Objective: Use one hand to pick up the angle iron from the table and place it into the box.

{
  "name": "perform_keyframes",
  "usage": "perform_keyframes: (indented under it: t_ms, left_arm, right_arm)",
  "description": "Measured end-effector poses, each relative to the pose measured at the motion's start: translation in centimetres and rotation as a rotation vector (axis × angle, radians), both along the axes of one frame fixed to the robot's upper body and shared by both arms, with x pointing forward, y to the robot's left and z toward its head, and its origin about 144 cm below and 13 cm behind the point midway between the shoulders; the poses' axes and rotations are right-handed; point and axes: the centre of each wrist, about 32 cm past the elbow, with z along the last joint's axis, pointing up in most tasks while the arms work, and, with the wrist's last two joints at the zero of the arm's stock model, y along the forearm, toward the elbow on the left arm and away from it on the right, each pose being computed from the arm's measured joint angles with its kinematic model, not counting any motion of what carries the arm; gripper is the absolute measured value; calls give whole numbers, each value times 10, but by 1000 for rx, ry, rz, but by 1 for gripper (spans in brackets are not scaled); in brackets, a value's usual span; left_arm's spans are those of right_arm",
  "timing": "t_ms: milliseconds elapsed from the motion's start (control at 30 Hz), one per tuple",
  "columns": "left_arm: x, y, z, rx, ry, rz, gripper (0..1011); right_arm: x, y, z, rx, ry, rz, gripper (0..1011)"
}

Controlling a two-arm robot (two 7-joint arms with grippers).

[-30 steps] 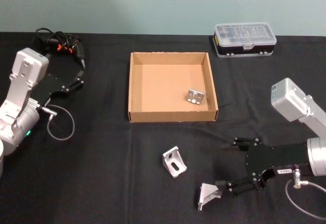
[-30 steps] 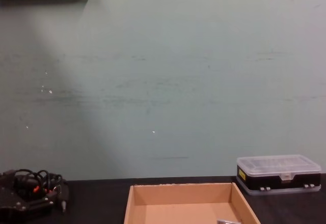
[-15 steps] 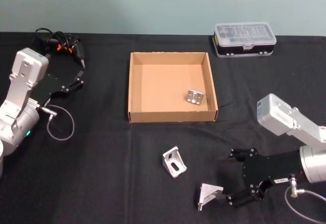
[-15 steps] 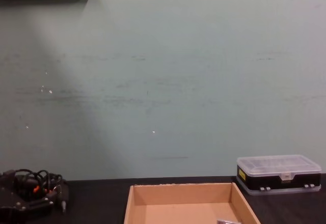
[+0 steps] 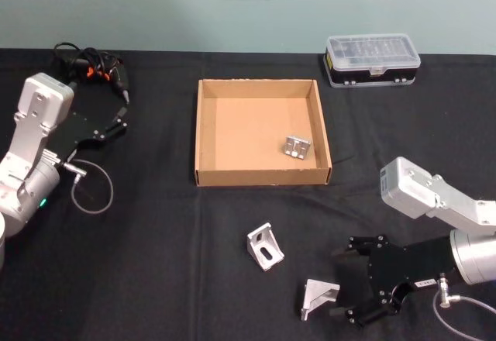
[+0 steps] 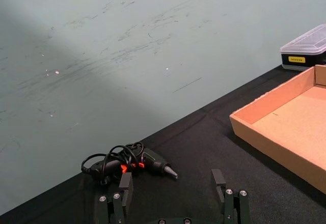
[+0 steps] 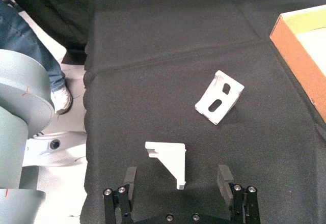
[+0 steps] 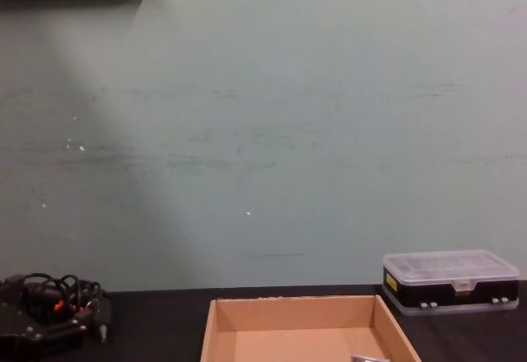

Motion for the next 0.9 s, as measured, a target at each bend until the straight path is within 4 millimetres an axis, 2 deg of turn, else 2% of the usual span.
perform_keyframes:
  t_ms: [900]
  left_arm:
    - [0, 0, 0, 0, 0, 0, 1000]
  right_arm:
    - [9, 7, -19, -7, -4, 3, 1003]
